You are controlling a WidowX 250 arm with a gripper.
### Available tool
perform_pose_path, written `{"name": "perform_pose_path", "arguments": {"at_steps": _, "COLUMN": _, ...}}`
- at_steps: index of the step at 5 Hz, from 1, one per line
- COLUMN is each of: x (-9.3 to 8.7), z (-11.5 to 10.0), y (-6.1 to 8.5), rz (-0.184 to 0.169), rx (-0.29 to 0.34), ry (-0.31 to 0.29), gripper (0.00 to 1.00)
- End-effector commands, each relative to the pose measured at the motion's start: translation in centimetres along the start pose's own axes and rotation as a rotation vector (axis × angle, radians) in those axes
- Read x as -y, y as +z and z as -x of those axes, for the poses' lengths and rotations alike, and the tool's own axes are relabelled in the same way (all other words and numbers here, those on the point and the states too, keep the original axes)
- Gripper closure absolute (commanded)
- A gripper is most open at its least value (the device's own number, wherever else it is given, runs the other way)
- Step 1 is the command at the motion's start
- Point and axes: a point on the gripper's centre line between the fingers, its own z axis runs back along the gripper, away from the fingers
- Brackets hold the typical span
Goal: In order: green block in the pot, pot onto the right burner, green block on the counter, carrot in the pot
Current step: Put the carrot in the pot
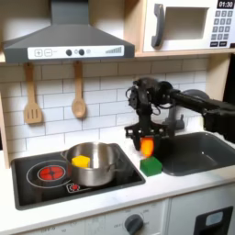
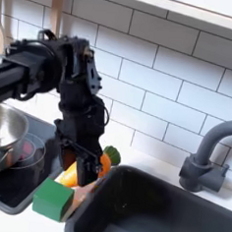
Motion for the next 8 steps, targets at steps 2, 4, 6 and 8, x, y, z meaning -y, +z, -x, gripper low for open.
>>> {"name": "perform_pose_path", "arguments": {"at_steps": 2, "x": -0.3, "z": 3.2, "y": 7.2, "rz": -0.122, "rx": 0.088, "ry": 0.182, "gripper": 1.0}}
{"name": "perform_pose_path", "arguments": {"at_steps": 4, "x": -1.3, "z": 6.0, "y": 10.5, "rz": -0.209, "rx": 0.139, "ry": 0.307, "gripper": 1.0}}
{"name": "perform_pose_path", "arguments": {"at_steps": 6, "x": -4.6, "z": 8.5, "y": 10.5, "rz": -0.309, "rx": 0.135, "ry": 0.446, "gripper": 1.0}}
{"name": "perform_pose_path", "arguments": {"at_steps": 8, "x": -7.2, "z": 8.4, "y": 9.8, "rz": -0.338, "rx": 0.139, "ry": 0.522, "gripper": 1.0}}
